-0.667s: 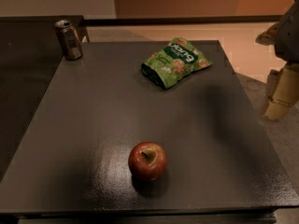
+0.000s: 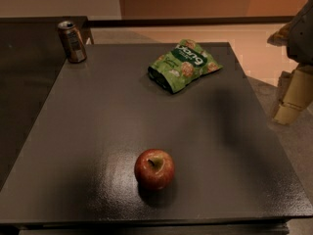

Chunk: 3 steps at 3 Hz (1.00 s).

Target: Knock orange can over

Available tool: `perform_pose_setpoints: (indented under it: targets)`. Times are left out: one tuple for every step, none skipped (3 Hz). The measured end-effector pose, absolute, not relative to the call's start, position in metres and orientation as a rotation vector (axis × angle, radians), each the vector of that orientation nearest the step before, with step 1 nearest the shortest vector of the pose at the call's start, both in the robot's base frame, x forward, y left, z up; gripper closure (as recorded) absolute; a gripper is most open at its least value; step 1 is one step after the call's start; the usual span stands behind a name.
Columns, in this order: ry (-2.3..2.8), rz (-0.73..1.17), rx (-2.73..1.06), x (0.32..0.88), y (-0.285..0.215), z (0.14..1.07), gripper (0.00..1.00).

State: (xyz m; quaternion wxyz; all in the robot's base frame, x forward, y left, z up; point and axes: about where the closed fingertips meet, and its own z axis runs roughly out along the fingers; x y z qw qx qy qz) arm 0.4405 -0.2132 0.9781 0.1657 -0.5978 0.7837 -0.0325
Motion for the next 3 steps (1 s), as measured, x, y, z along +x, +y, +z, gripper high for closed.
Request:
perform_pose_setpoints:
  targets:
    - [2.216,-0.048,-1.657,0.449,-0.199,0.974,0.00]
    - [2.186,0.011,-1.617,0.473,-0.177,0.963,0.00]
    - [2.139,0.082,-1.575,0.508,-0.151,0.951,0.00]
